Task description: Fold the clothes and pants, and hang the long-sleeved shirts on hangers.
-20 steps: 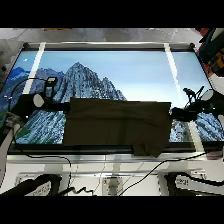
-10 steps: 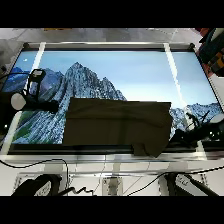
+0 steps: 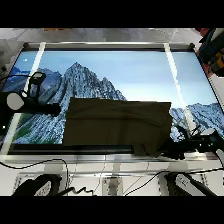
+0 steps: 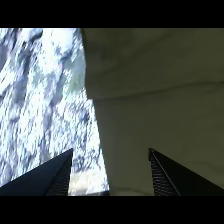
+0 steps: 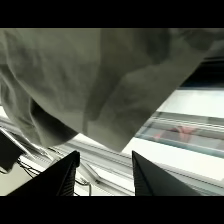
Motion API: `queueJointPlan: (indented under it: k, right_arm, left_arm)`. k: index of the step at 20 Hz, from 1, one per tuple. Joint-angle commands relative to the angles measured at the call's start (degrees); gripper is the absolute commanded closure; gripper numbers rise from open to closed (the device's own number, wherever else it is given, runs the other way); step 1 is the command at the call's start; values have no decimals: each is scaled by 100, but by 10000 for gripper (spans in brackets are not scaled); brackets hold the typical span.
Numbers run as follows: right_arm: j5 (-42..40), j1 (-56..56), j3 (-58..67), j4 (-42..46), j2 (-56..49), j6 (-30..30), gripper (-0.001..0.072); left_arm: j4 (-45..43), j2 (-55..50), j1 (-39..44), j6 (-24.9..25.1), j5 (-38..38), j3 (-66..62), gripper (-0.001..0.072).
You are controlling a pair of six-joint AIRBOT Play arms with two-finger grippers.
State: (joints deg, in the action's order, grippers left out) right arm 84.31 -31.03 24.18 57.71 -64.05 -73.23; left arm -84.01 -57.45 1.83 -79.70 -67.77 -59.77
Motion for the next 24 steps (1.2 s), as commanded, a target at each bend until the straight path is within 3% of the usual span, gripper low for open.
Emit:
queueJointPlan:
  k: [1, 3, 4, 5, 10, 15, 20, 21, 24]
  right_arm:
    - [-201, 7, -72, 59, 7, -175, 344]
    - [-603, 7, -74, -4, 7, -181, 355]
    - [-739, 7, -74, -146, 7, -179, 417]
    - [-796, 7, -74, -321, 7, -164, 418]
    - [-979, 151, -72, -1191, 26, 459, 698]
    - [-1097, 463, -72, -1180, 24, 697, 699]
    - [-1193, 463, -72, -1182, 24, 697, 699]
    - [-1193, 463, -72, -1182, 24, 697, 699]
    - [-1202, 463, -72, -1182, 24, 699, 699]
  left_arm:
    - [31, -131, -280, -131, -214, 2, 209]
    - [26, -258, -498, -127, -358, 9, 209]
    - [24, -323, -632, -125, -426, 9, 208]
    - [-4, -400, -809, -125, -501, 9, 209]
    - [55, -922, -2004, -15, -1075, 9, 209]
    - [1493, -1123, -2859, 649, -1287, 741, 209]
    - [1985, -1132, -2946, 1390, -892, 2037, 214]
    - [2190, -1143, -2944, 1534, -796, 2251, 248]
    - [2479, -1141, -2927, 1674, -487, 2597, 248]
